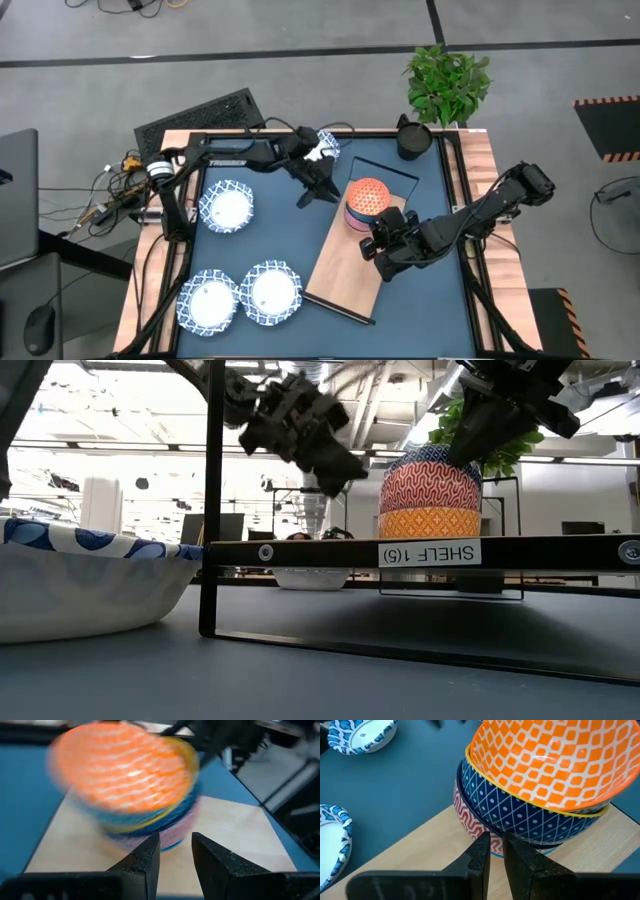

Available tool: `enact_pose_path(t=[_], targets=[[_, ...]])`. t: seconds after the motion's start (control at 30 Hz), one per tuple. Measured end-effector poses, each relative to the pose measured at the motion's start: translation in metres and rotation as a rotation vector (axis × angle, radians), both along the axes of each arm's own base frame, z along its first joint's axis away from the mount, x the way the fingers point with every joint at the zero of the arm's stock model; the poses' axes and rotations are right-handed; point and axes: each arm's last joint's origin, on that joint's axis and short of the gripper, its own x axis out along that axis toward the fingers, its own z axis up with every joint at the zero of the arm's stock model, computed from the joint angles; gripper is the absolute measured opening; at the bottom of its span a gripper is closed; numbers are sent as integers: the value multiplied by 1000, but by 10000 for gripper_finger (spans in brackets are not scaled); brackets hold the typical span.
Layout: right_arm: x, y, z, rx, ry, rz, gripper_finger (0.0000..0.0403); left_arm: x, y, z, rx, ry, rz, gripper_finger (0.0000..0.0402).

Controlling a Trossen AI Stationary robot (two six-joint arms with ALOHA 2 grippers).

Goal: Place and stack bowls onto a shelf
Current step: Adjust the stacked bowls on the shelf

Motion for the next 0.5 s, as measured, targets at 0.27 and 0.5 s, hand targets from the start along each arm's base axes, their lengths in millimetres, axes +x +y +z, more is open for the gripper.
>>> enact_pose_path(t=[0.27,0.5], targets=[[0,1,0,4,-4,-1,79,19,-78,-2,359,-52,-86,78],[-2,6,0,10,-11,10,79,25,-94,4,429,-105,-23,12]])
